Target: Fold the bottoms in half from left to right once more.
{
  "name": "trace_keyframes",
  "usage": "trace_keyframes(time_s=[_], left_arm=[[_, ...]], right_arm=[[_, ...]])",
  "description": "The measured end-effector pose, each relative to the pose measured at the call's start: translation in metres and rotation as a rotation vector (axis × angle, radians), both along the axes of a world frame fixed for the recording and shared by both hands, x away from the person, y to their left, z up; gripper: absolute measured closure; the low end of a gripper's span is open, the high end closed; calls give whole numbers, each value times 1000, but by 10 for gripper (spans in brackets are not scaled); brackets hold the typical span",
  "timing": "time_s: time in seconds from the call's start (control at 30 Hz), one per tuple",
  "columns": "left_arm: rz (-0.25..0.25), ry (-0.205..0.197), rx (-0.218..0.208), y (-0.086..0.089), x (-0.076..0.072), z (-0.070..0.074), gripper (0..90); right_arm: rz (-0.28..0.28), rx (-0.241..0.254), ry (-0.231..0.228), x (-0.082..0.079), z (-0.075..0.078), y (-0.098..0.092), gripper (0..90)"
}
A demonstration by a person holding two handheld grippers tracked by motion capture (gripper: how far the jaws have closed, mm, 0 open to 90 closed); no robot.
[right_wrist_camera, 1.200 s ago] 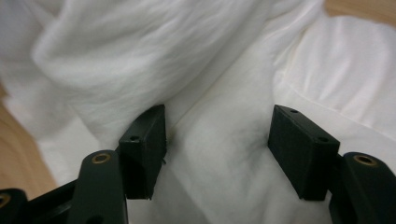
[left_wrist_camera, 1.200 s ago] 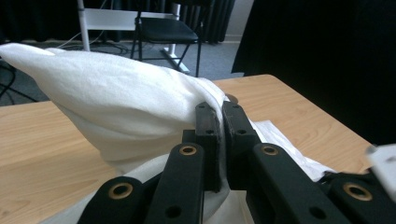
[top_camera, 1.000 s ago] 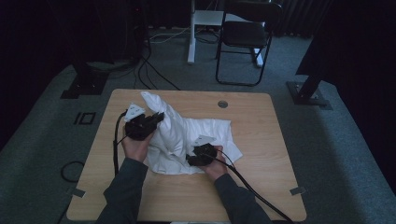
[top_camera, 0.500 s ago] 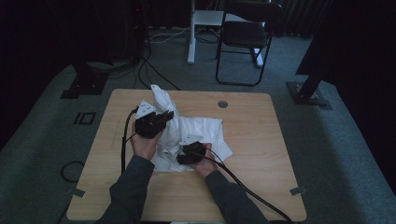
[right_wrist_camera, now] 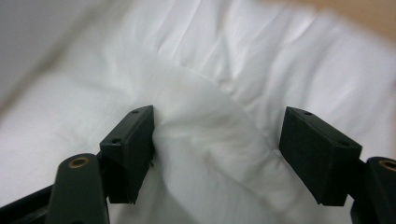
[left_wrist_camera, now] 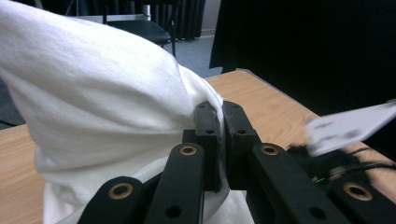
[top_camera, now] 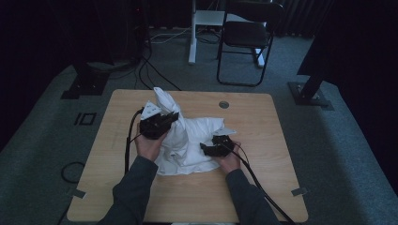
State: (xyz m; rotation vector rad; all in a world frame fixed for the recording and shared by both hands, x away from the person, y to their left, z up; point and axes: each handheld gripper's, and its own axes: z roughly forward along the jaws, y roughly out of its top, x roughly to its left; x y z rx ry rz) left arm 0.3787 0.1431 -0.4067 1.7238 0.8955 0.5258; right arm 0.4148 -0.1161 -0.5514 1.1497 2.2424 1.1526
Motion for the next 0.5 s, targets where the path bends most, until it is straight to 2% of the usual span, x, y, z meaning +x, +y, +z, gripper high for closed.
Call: trace_keyframes(time_s=[0.03,0.07,0.1,0.2,0.23,0.27,0.3,0.33,0.37,0.4,0.43,0.47,0.5], left_arm=[[-4,-2,5,-2,0,0,873],[-8,-2,7,-3,1,1,873],[-13,-1,12,-7,1,1,873],[-22,0,19,-11,1,0,873],[-29,1,30,-14,1,-1,873],[-29,1,30,-14,1,-1,873],[-32,0,41,-17,0,-2,873],[-32,0,41,-17,0,-2,873],[-34,0,42,-18,0,-3,873],[-38,1,45,-18,0,-3,873],[-40,3,46,-19,0,-4,873],[-41,3,46,-19,0,-4,873],[-42,4,48,-19,0,-4,873]], right_arm=[[2,1,11,-1,-9,7,301],[2,1,11,-1,-9,7,301],[-6,29,28,-2,-11,12,310],[4,36,30,-4,-12,19,324],[31,23,30,-5,-11,28,324],[31,23,30,-5,-11,28,324],[74,6,38,-7,-7,33,291],[74,6,38,-7,-7,33,291],[115,22,9,-13,2,30,239],[115,22,9,-13,2,30,239],[123,61,-9,-17,8,24,246],[94,103,-62,-21,17,12,299],[66,101,-85,-22,19,6,320]])
